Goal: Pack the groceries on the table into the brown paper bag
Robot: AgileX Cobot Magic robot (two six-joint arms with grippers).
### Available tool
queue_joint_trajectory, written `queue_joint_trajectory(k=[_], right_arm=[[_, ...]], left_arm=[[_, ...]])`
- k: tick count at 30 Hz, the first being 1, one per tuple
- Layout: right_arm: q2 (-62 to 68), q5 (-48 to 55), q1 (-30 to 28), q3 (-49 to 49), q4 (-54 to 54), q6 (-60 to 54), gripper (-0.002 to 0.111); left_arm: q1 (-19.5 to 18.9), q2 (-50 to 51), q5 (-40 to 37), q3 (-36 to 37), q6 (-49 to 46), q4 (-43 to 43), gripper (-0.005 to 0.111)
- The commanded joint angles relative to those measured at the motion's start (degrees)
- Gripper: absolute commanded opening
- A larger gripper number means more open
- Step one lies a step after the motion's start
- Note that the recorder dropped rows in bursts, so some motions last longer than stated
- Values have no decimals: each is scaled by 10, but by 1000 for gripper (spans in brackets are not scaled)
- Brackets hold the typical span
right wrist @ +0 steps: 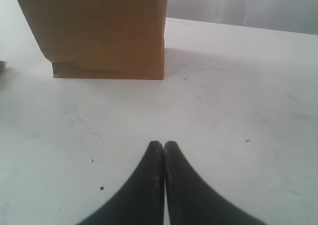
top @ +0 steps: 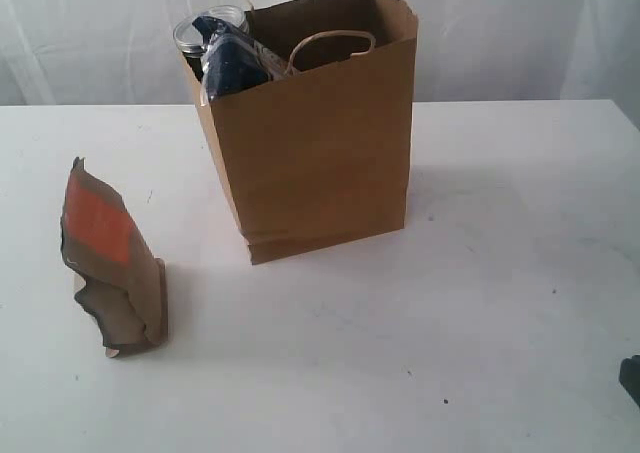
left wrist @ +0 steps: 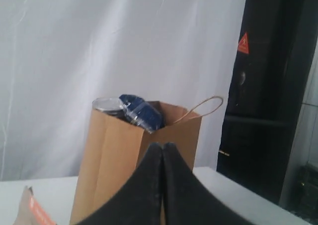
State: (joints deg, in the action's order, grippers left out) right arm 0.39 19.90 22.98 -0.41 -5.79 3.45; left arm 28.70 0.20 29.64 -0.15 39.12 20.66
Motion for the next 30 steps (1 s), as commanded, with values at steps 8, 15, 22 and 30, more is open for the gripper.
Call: queue_joint_trajectory(k=[8,15,22,30], right_arm=[[-4,-3,-2,4,0,-7,0],[-4,-3,-2,4,0,-7,0],[-4,-3,-2,4,0,-7,0],[-4,-3,-2,4,0,-7,0]], left_arm=[[0,-2,113,1,46,2,0],[0,-2,129,1,61,25,0],[0,-2,67,1,128,6,0],[0,-2,-195,-78,347,151,0]])
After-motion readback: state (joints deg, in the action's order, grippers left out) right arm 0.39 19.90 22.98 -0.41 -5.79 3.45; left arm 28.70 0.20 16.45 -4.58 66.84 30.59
